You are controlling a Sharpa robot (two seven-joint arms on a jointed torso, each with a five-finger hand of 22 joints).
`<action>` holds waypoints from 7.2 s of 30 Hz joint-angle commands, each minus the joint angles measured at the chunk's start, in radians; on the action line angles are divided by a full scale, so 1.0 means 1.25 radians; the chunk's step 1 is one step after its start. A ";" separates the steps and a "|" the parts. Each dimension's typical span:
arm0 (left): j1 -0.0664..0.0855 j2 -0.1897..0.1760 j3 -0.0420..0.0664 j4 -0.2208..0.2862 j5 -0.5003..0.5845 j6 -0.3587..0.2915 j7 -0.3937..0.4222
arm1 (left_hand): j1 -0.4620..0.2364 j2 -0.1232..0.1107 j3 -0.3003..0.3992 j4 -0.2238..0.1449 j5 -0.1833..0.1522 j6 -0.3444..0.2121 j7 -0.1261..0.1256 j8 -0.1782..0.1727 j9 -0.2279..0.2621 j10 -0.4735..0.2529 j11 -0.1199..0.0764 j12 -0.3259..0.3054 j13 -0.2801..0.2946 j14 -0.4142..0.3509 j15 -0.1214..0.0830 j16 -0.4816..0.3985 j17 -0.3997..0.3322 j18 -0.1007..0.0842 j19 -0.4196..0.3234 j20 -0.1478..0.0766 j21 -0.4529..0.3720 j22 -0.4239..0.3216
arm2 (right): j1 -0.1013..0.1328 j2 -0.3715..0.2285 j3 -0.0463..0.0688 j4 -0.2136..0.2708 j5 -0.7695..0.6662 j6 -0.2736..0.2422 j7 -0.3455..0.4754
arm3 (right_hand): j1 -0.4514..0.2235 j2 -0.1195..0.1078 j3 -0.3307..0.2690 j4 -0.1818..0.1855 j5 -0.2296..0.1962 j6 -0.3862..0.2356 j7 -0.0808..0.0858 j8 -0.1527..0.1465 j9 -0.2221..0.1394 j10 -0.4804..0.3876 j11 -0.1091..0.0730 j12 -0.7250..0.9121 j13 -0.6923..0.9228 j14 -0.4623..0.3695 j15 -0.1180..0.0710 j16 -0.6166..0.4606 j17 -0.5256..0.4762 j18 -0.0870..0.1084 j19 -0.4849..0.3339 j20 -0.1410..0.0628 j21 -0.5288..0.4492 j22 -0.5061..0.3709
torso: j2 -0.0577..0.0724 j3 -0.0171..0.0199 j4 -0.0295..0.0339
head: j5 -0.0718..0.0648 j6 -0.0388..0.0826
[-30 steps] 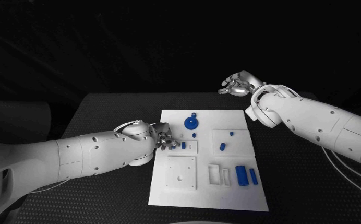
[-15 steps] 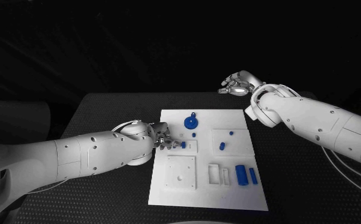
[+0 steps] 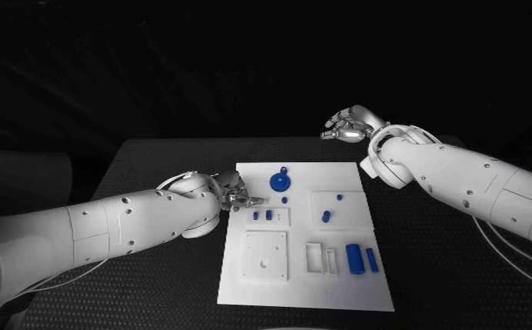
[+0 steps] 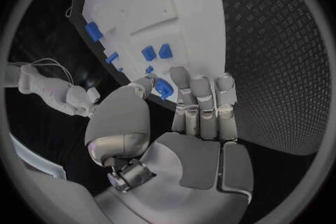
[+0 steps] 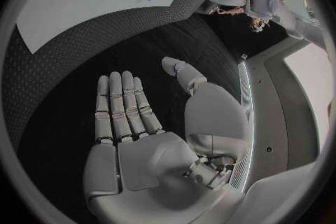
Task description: Assemble the parts on the task board
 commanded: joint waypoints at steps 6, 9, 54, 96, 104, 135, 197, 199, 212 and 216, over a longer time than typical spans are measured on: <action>0.006 0.006 0.020 -0.016 0.186 -0.129 0.221 | 0.151 0.049 -0.048 -0.078 0.073 -0.063 0.034 -0.036 -0.020 -0.098 0.036 -0.072 -0.036 -0.081 0.044 -0.076 -0.040 -0.020 -0.074 -0.064 -0.067 -0.010 | -0.004 0.000 0.000 -0.002 0.000 0.010 0.005 | -0.003 0.005 0.000 0.007 0.004 -0.006 0.020 0.005 -0.001 -0.003 -0.001 0.004 -0.002 -0.005 -0.001 0.004 -0.001 0.002 0.000 0.005 -0.006 0.002 | 0.001 -0.0002 -0.0002 | -0.006 0.008; 0.008 0.014 0.021 -0.025 0.155 -0.154 0.307 | 0.240 0.050 -0.036 -0.184 0.116 -0.081 0.055 -0.060 -0.047 -0.148 0.060 -0.116 -0.065 -0.128 0.077 -0.114 -0.063 -0.031 -0.114 -0.033 -0.105 -0.019 | -0.005 0.000 0.000 -0.002 -0.002 0.012 0.006 | -0.003 0.006 0.001 0.007 0.004 -0.005 0.020 0.005 -0.001 -0.003 -0.001 0.004 -0.002 -0.005 -0.001 0.004 -0.001 0.002 0.000 0.005 -0.006 0.002 | 0.000 0.0005 -0.0003 | -0.008 0.010; -0.007 0.180 0.007 -0.173 -0.403 0.007 0.352 | 0.275 -0.045 0.124 -0.358 -0.001 -0.069 0.066 -0.206 -0.150 -0.182 0.137 -0.522 -0.297 -0.110 0.125 -0.088 -0.070 0.006 -0.071 0.015 -0.118 0.016 | -0.007 0.001 0.000 0.009 0.002 0.012 0.007 | -0.002 0.009 0.001 0.007 0.004 -0.005 0.020 0.006 -0.002 -0.003 -0.001 0.007 -0.006 -0.005 -0.001 0.006 -0.004 0.002 0.000 0.005 -0.007 0.003 | 0.005 0.0002 -0.0031 | -0.018 0.017; -0.025 0.217 0.005 -0.229 -0.402 0.031 0.349 | 0.272 0.009 0.126 -0.330 0.005 -0.048 0.086 -0.213 -0.170 -0.129 0.124 -0.541 -0.304 -0.090 0.113 -0.036 -0.055 0.014 -0.054 0.006 -0.085 0.017 | -0.007 0.002 0.000 0.018 0.002 0.013 0.007 | -0.002 0.009 0.001 0.007 0.004 -0.005 0.020 0.006 -0.003 -0.003 -0.001 0.008 -0.008 -0.005 -0.001 0.008 -0.006 0.003 0.001 0.006 -0.007 0.004 | 0.005 0.0014 -0.0032 | -0.024 0.012; -0.025 0.218 0.005 -0.234 -0.402 0.040 0.342 | 0.275 0.020 0.128 -0.332 0.009 -0.040 0.084 -0.211 -0.172 -0.120 0.124 -0.542 -0.305 -0.086 0.113 -0.032 -0.056 0.015 -0.052 0.005 -0.082 0.017 | -0.007 0.001 0.000 0.018 0.002 0.013 0.007 | -0.002 0.009 0.001 0.007 0.004 -0.004 0.020 0.006 -0.003 -0.003 -0.001 0.009 -0.009 -0.005 -0.001 0.008 -0.007 0.003 0.001 0.006 -0.007 0.004 | 0.004 0.0009 -0.0033 | -0.024 0.012; -0.025 0.213 0.005 -0.229 -0.403 0.009 0.337 | 0.286 0.068 0.145 -0.356 0.015 0.040 0.057 -0.182 -0.175 -0.025 0.097 -0.536 -0.296 -0.026 0.086 -0.001 -0.058 0.021 -0.006 -0.019 -0.047 0.015 | -0.007 0.003 0.000 0.018 0.002 0.013 0.008 | -0.003 0.009 0.001 0.008 0.004 -0.004 0.019 0.007 -0.003 -0.003 -0.001 0.010 -0.011 -0.005 -0.001 0.009 -0.009 0.003 0.001 0.006 -0.008 0.005 | 0.005 0.0015 -0.0036 | -0.022 0.010; -0.024 0.057 0.055 -0.114 -0.288 0.033 0.322 | 0.282 0.063 0.157 -0.353 0.012 0.046 0.055 -0.183 -0.176 -0.017 0.094 -0.542 -0.295 -0.019 0.083 -0.002 -0.060 0.021 0.002 -0.023 -0.044 0.014 | -0.007 -0.011 0.000 0.021 -0.002 0.011 0.006 | -0.001 0.009 0.001 0.007 0.005 -0.003 0.019 0.008 -0.005 -0.004 -0.001 0.013 -0.016 -0.006 -0.001 0.012 -0.012 0.005 0.002 0.007 -0.009 0.006 | 0.005 0.0011 -0.0037 | -0.020 0.010; -0.024 0.058 0.055 -0.113 -0.288 0.034 0.322 | 0.282 0.063 0.157 -0.353 0.012 0.046 0.055 -0.183 -0.176 -0.017 0.094 -0.542 -0.295 -0.019 0.083 -0.002 -0.061 0.021 0.002 -0.023 -0.044 0.014 | -0.007 -0.011 0.000 0.021 -0.002 0.011 0.006 | -0.001 0.009 0.001 0.007 0.005 -0.003 0.019 0.008 -0.005 -0.004 -0.001 0.013 -0.016 -0.006 -0.001 0.012 -0.013 0.005 0.002 0.007 -0.009 0.007 | 0.005 0.0010 -0.0034 | -0.021 0.010; -0.024 0.069 0.055 -0.119 -0.288 0.041 0.324 | 0.281 0.064 0.158 -0.353 0.011 0.046 0.056 -0.183 -0.177 -0.017 0.094 -0.543 -0.295 -0.019 0.083 -0.002 -0.061 0.020 0.001 -0.023 -0.044 0.014 | -0.007 -0.008 0.000 0.019 -0.002 0.012 0.007 | -0.001 0.009 0.001 0.007 0.004 -0.003 0.019 0.008 -0.005 -0.004 -0.001 0.014 -0.017 -0.006 -0.001 0.012 -0.014 0.005 0.002 0.007 -0.010 0.007 | 0.005 0.0007 -0.0036 | -0.020 0.010; -0.024 0.073 0.055 -0.123 -0.288 0.043 0.324 | 0.281 0.064 0.158 -0.352 0.011 0.046 0.056 -0.183 -0.177 -0.017 0.094 -0.543 -0.296 -0.019 0.083 -0.002 -0.061 0.020 0.001 -0.023 -0.044 0.014 | -0.007 -0.007 0.000 0.019 -0.002 0.012 0.006 | -0.001 0.009 0.001 0.007 0.004 -0.003 0.019 0.008 -0.005 -0.004 -0.001 0.014 -0.018 -0.006 -0.001 0.013 -0.014 0.005 0.002 0.007 -0.010 0.007 | 0.005 0.0010 -0.0034 | -0.020 0.009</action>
